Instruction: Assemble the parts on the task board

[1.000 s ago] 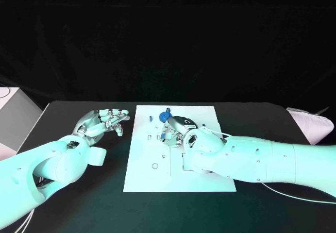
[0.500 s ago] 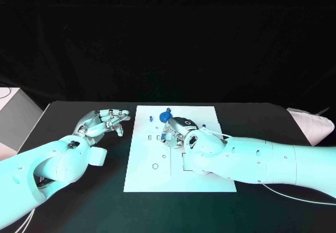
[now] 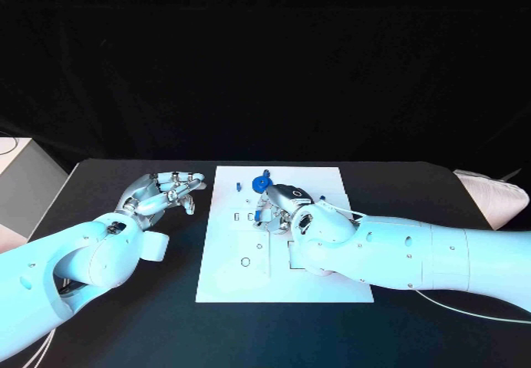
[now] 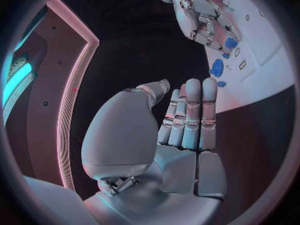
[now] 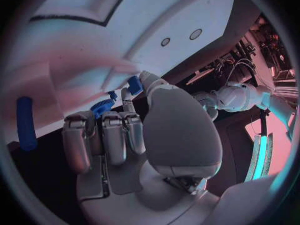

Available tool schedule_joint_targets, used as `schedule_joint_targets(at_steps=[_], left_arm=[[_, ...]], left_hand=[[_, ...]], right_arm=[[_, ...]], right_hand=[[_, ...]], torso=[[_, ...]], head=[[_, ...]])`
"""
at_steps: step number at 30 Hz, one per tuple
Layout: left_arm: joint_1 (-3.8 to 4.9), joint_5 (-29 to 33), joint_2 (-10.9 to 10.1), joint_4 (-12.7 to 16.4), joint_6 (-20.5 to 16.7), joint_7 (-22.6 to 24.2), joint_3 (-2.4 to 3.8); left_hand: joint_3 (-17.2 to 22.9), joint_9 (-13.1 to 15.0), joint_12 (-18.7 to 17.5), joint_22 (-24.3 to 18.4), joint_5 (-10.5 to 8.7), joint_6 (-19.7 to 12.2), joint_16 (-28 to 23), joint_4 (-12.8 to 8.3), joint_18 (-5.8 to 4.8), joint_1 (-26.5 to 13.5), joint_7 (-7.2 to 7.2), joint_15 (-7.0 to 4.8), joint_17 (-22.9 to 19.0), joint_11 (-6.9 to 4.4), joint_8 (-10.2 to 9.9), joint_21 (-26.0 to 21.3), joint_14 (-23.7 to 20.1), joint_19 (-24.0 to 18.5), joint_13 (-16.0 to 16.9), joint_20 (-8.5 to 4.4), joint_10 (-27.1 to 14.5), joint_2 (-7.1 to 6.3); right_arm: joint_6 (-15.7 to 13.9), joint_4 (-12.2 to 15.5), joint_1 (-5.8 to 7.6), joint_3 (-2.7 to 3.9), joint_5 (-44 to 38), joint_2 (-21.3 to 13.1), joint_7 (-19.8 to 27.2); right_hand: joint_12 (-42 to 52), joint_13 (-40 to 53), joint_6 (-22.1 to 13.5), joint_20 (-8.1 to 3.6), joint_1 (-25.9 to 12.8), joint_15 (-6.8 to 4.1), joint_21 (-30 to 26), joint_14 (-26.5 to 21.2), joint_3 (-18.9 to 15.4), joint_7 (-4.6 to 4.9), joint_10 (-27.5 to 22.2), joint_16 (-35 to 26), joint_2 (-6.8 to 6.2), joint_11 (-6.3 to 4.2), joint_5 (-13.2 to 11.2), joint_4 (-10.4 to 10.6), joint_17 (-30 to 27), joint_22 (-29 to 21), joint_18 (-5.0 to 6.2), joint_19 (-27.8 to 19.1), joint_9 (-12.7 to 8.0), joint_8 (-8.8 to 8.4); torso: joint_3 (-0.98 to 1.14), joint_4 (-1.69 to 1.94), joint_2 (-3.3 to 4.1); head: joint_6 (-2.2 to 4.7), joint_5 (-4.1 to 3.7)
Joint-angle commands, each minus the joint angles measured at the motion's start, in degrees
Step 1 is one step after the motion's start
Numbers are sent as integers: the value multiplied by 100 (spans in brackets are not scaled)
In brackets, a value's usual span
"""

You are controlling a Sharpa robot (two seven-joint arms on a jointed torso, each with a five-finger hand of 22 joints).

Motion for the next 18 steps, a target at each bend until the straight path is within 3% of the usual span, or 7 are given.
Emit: schedule_joint_targets(at_steps=[1,6,9,11,13,16,18], left_arm=[[2,-19,11,5,84,24,5],[2,-75,20,-11,81,8,5],[2,-199,28,-27,79,-47,5],[2,-314,36,-43,77,-107,5],[2,-463,52,-70,61,-185,5],[3,-735,102,-150,50,-364,5],[5,-903,158,-238,17,-542,5]], left_hand=[[43,6,30,21,-26,-54,32,-4,37,-58,4,13,-6,4,20,48,26,30,8,8,-49,5],[34,6,37,56,-28,-64,39,-3,30,-80,7,15,-7,6,18,71,31,52,11,9,-45,-12],[-69,6,130,115,-26,-124,82,35,20,-231,-5,8,-7,-12,1,123,50,81,56,9,44,-114],[-164,-4,228,167,-27,-219,121,60,9,-313,2,4,-2,-15,-36,166,61,111,110,7,92,-165],[-295,10,414,222,-24,-242,192,77,1,-371,-15,-11,22,-46,-15,214,84,145,214,-1,172,-192],[-676,150,1285,369,-17,-256,796,62,-30,-354,-43,-58,639,-99,295,357,305,231,816,-39,-4,-118],[-952,281,2287,646,-12,-325,1552,162,-77,-408,-71,-79,1645,-141,606,561,746,418,1513,-65,-228,-57]], right_arm=[[-83,26,-5,-1,-50,-9,86],[-221,86,-7,-1,-49,-51,129],[-306,142,-7,-1,-52,-92,153],[-380,197,-7,0,-52,-135,176],[-452,264,-3,3,-53,-190,200],[-584,375,15,15,-49,-300,256],[-733,442,49,33,38,-398,401]], right_hand=[[-47,1464,-64,61,-177,27,13,598,-363,-6,551,24,69,35,-577,25,1507,1509,-39,600,-12,10],[-121,1405,-150,64,-382,37,13,598,-716,15,487,24,56,46,-611,39,1507,1509,-39,600,-22,-7],[-156,1377,-203,70,-472,46,13,598,-862,30,457,24,47,59,-610,45,1507,1509,-39,600,-27,-24],[-166,1369,-269,95,-462,71,13,598,-1356,57,448,24,135,86,-588,47,1507,1509,-39,600,-39,-44],[-168,1367,-276,98,-463,76,13,598,-1420,62,445,24,134,89,-594,53,1507,1509,-39,600,-41,-46],[-176,1360,-282,100,-475,78,13,598,-1457,64,439,24,130,92,-585,55,1507,1509,-39,600,-43,-48],[-175,1361,-289,102,-478,79,13,598,-1470,67,439,24,128,94,-577,55,1507,1509,-39,600,-45,-52]], torso=[[-4,1,1],[-1,3,0],[4,-2,-4],[4,-8,-1],[7,-13,-4],[10,-16,-18],[10,-22,-29]], head=[[4,-5],[4,7],[4,11],[9,15],[17,19],[22,26],[49,30]])
